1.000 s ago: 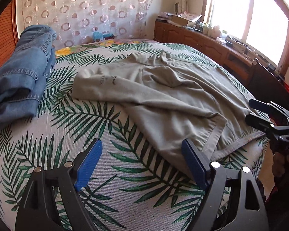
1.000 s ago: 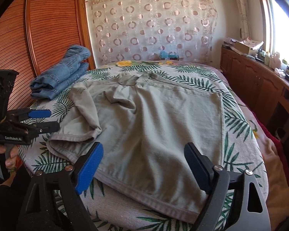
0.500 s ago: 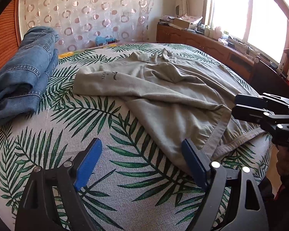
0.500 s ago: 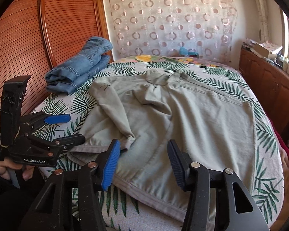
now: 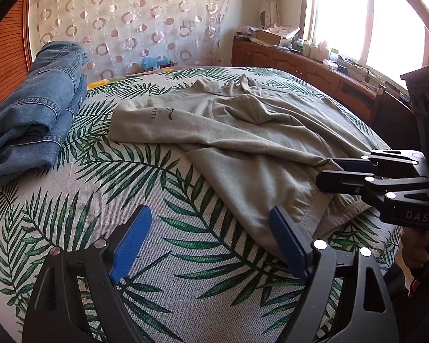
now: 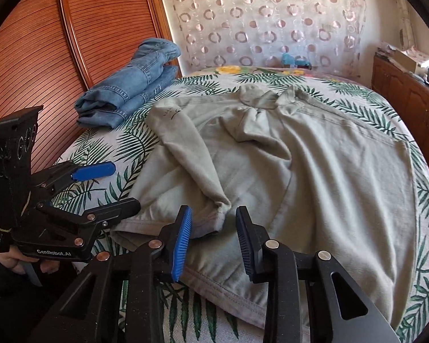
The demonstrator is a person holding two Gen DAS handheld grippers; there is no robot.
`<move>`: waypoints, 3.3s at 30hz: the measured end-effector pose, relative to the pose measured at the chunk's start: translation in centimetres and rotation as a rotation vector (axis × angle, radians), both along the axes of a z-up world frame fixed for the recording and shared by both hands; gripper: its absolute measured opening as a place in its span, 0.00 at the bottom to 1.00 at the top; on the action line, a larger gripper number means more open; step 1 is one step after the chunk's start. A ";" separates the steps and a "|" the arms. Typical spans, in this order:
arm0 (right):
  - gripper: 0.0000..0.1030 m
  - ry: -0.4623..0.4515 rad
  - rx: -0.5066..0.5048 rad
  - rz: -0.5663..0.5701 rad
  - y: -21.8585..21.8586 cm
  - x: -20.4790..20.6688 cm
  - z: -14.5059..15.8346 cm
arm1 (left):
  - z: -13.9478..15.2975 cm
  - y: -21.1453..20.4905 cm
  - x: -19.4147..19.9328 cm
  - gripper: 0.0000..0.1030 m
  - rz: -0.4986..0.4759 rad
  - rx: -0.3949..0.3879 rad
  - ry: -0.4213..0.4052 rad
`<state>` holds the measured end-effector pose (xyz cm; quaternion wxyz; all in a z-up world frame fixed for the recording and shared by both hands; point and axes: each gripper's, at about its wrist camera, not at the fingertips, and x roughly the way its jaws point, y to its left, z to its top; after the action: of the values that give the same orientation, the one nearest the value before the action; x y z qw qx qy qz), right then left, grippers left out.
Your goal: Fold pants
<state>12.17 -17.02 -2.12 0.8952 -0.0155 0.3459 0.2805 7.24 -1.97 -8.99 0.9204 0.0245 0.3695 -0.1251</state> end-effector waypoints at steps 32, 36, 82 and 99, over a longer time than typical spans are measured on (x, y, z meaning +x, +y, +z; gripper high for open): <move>0.06 -0.269 0.042 -0.118 -6.7 -8.9 5.7 | 4.6 -3.2 1.1 0.83 -0.068 -0.053 -0.057; 0.06 -0.268 0.045 -0.146 -7.6 -10.3 5.5 | 4.9 -4.1 1.3 0.83 -0.086 -0.047 -0.060; 0.06 -0.058 0.001 -0.267 -9.4 -12.1 2.5 | 1.0 -8.8 3.4 0.83 -0.141 0.030 0.044; 0.35 -0.120 0.022 -0.296 -9.6 -10.8 4.0 | 0.5 -8.7 3.3 0.83 -0.143 0.023 0.051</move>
<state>1.41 -26.62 1.85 0.9459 0.0286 0.2874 0.1479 10.52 -10.62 -8.51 0.8991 0.0580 0.3916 -0.1868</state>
